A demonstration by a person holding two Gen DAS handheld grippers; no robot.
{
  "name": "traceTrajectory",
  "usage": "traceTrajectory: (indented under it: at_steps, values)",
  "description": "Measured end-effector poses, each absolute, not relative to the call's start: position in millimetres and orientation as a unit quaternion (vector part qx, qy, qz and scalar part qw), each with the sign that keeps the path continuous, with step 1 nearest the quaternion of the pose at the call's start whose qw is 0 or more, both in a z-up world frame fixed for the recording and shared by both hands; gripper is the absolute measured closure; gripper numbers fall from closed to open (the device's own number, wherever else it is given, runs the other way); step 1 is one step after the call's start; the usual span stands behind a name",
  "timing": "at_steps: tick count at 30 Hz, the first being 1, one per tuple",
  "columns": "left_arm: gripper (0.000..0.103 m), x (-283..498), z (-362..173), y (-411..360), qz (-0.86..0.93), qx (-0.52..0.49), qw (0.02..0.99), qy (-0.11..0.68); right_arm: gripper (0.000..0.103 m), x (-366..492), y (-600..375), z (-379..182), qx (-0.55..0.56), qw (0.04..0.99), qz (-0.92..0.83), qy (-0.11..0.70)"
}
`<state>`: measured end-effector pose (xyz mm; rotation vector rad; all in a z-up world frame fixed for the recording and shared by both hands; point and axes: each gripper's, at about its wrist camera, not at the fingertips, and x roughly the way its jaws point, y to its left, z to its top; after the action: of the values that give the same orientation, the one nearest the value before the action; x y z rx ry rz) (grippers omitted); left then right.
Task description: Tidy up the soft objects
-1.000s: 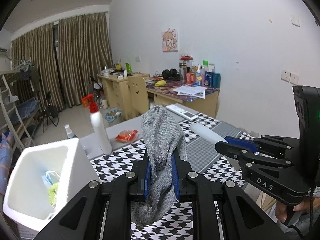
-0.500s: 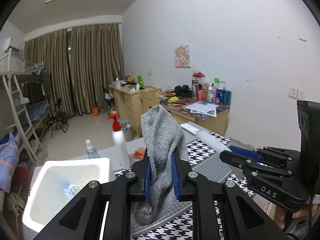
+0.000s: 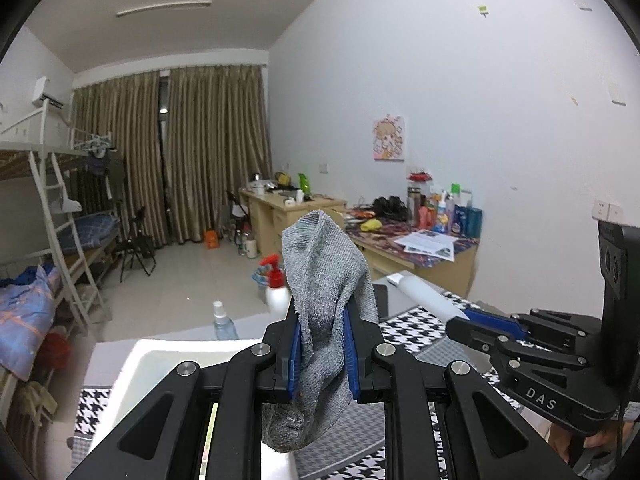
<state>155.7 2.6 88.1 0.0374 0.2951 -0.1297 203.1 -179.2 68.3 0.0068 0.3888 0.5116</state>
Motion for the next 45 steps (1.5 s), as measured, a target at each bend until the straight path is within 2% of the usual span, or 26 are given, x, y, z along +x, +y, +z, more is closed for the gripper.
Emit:
traceTrajectory:
  at_steps: [23, 45]
  values:
    - [0.083, 149.3, 87.6, 51.1, 0.013, 0.013, 0.991, 0.132, 0.084, 207.2, -127.8, 79.8, -0.001, 0.934, 0.308, 0.182]
    - [0.083, 142.9, 71.5, 103.1, 0.077, -0.003, 0.986, 0.148, 0.083, 212.7, -51.1, 71.2, -0.044, 0.902, 0.374, 0.209]
